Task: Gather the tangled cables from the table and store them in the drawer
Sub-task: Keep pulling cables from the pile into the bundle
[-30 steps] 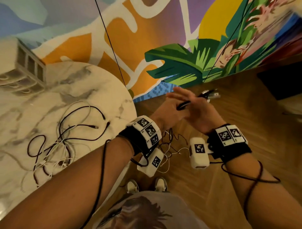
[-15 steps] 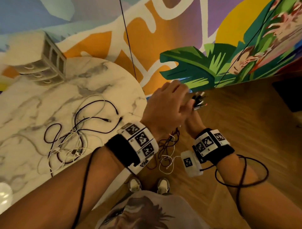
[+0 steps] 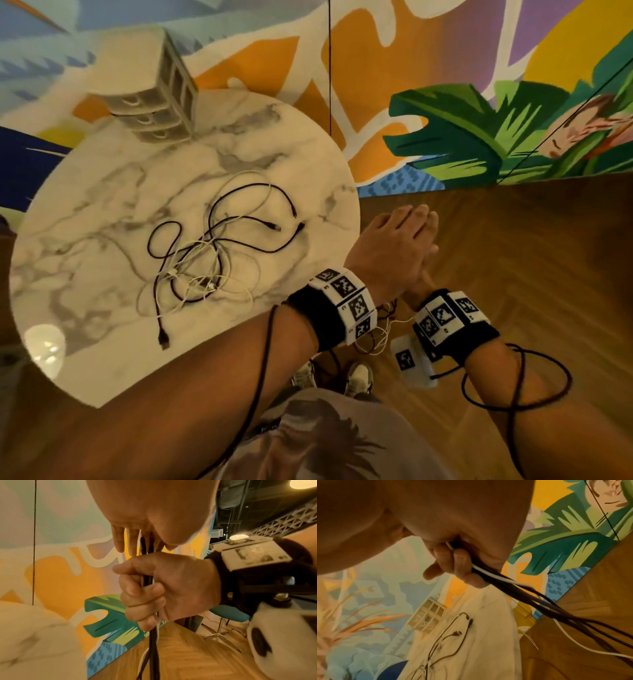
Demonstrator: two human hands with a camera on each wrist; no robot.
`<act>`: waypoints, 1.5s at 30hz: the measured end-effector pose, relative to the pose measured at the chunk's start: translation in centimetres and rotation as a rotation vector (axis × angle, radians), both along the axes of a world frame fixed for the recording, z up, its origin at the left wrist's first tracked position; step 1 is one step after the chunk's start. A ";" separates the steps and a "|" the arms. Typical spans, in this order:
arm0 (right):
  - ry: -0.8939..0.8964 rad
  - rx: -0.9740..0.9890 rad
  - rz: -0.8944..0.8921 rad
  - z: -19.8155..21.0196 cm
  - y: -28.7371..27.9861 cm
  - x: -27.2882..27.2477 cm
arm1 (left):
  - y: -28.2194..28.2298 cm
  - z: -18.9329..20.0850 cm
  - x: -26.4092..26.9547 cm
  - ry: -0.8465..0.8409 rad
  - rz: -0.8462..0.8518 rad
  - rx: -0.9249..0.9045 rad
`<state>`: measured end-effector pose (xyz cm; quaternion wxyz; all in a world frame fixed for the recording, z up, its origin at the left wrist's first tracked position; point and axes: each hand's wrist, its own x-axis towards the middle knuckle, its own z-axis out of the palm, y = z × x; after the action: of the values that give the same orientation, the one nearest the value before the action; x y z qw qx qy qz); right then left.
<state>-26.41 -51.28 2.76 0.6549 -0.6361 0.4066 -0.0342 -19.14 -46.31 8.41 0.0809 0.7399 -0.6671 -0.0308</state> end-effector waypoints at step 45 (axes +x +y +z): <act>0.217 0.150 0.013 -5.2 6.2 2.6 | 8.7 -11.3 9.7 0.086 0.207 0.604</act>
<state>-23.85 -45.09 -2.46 0.6529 -0.5879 0.4725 0.0697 -9.39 -37.56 -2.88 -0.1114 0.7924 -0.5451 -0.2503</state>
